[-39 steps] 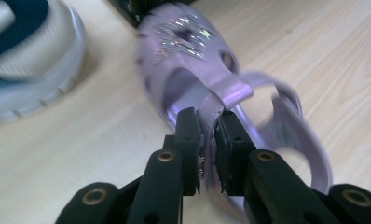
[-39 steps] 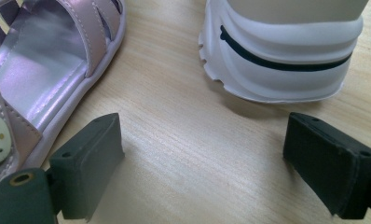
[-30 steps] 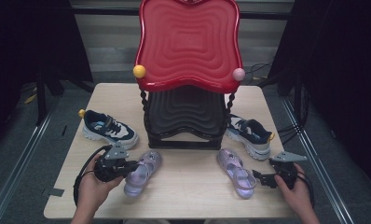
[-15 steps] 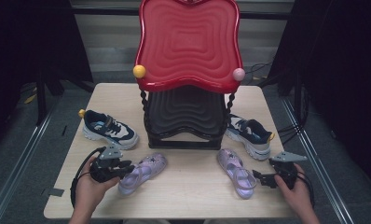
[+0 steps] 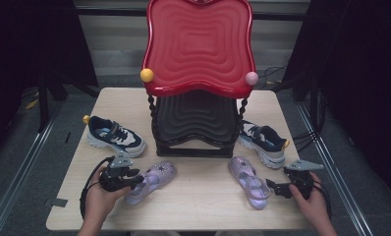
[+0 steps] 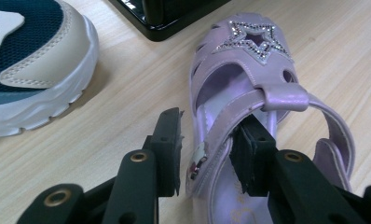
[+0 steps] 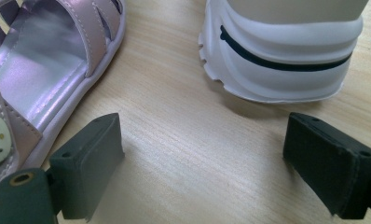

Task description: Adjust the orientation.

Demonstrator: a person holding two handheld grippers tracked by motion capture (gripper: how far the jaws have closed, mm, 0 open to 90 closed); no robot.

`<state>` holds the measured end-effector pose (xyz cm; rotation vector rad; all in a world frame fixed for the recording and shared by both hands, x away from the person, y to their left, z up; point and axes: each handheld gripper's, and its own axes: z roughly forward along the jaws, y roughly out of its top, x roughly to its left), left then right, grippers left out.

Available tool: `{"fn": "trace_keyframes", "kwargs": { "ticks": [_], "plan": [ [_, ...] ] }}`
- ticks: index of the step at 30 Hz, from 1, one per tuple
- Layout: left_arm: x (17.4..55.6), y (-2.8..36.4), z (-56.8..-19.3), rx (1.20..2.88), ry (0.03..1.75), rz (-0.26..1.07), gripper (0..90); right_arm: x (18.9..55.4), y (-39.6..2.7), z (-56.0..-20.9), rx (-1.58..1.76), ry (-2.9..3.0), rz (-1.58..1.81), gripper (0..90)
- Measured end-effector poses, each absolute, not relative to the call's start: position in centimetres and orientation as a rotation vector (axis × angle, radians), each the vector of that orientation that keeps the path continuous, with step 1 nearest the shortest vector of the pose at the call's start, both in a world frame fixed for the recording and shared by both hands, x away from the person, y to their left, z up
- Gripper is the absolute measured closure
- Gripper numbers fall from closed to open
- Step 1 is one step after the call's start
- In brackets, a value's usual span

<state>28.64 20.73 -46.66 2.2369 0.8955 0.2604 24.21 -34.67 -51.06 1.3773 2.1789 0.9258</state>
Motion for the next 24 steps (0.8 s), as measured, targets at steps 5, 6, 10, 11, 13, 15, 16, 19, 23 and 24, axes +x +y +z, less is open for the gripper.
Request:
{"fn": "trace_keyframes", "kwargs": {
  "ticks": [5,6,10,11,13,15,16,19,23,24],
  "plan": [
    [28.77,20.72,-46.79,2.236,0.879,0.248,68.7,24.20,-34.66,-51.06,1.378,2.179,0.926,11.1],
    [28.77,20.78,-46.82,2.226,0.882,0.247,70.5,24.21,-34.67,-51.06,1.378,2.179,0.926,11.0],
    [28.86,20.97,-46.90,2.223,0.884,0.245,73.8,24.20,-34.66,-51.06,1.378,2.179,0.926,11.1],
    [28.86,20.98,-46.92,2.222,0.881,0.245,74.1,24.20,-34.66,-51.06,1.378,2.179,0.926,11.1],
    [28.78,20.99,-46.87,2.223,0.886,0.252,75.3,24.20,-34.66,-51.06,1.378,2.179,0.926,11.1],
    [28.75,21.02,-46.87,2.217,0.875,0.236,77.2,24.20,-34.66,-51.06,1.378,2.179,0.926,11.1],
    [28.72,21.03,-46.87,2.218,0.874,0.238,78.1,24.20,-34.66,-51.06,1.378,2.179,0.926,11.1],
    [28.61,21.05,-46.73,2.212,0.863,0.235,81.5,24.20,-34.66,-51.06,1.378,2.179,0.926,11.1],
    [28.32,21.00,-46.28,2.235,0.834,0.264,82.0,24.19,-34.66,-51.05,1.380,2.179,0.926,11.1],
    [28.25,21.00,-46.23,2.237,0.827,0.268,82.1,24.20,-34.66,-51.06,1.378,2.179,0.926,11.1]
  ]
}}
